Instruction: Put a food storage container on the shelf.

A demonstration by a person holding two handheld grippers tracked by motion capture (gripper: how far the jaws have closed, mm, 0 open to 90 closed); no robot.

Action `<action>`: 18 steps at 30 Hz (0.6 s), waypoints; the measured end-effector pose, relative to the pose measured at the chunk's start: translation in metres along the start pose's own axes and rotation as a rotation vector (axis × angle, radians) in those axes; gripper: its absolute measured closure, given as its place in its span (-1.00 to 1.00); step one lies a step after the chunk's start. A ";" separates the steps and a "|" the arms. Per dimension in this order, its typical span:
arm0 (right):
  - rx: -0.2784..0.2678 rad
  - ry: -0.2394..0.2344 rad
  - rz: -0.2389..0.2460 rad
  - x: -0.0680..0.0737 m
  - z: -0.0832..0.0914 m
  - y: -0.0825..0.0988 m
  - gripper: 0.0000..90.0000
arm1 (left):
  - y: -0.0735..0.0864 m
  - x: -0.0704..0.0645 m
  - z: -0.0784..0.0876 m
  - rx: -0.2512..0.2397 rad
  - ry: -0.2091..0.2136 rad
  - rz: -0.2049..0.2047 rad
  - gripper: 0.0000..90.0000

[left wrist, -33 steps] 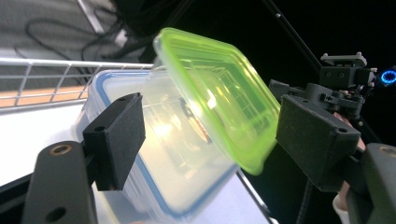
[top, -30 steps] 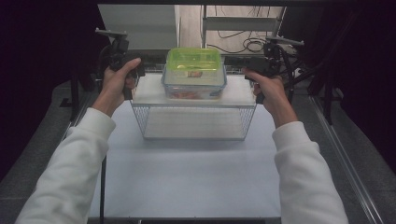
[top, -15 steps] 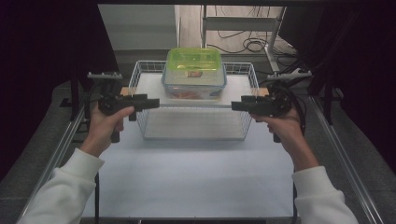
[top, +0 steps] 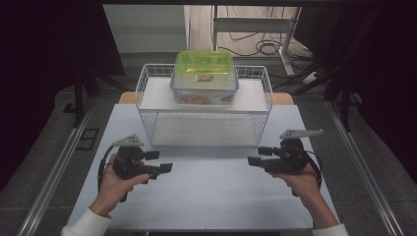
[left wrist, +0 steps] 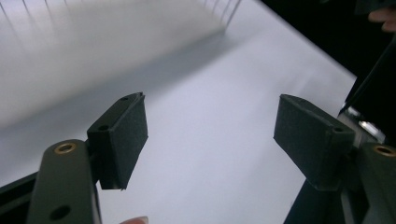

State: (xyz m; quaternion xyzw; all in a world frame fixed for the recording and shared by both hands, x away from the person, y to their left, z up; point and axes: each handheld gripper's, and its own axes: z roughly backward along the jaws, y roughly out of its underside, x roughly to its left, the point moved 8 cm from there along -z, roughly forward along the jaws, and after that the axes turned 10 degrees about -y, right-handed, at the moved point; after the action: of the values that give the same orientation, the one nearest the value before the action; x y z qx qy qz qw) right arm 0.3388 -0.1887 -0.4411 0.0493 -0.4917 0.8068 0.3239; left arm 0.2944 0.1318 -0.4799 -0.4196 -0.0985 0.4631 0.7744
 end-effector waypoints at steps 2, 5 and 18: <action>0.017 0.005 -0.017 -0.003 -0.003 0.020 -0.26 | 0.019 0.004 -0.010 0.032 -0.023 0.001 -0.44; 0.039 0.003 -0.045 -0.007 -0.008 0.047 -0.26 | 0.043 0.012 -0.024 0.083 -0.051 0.015 -0.43; 0.034 0.053 -0.034 -0.018 -0.013 0.079 -0.30 | 0.054 0.020 -0.023 0.078 -0.113 -0.006 -0.45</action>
State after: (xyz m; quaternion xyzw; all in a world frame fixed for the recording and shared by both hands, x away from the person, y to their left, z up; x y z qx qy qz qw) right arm 0.3111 -0.2104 -0.5149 0.0419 -0.4683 0.8105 0.3494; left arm 0.2836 0.1472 -0.5390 -0.3622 -0.1252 0.4872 0.7847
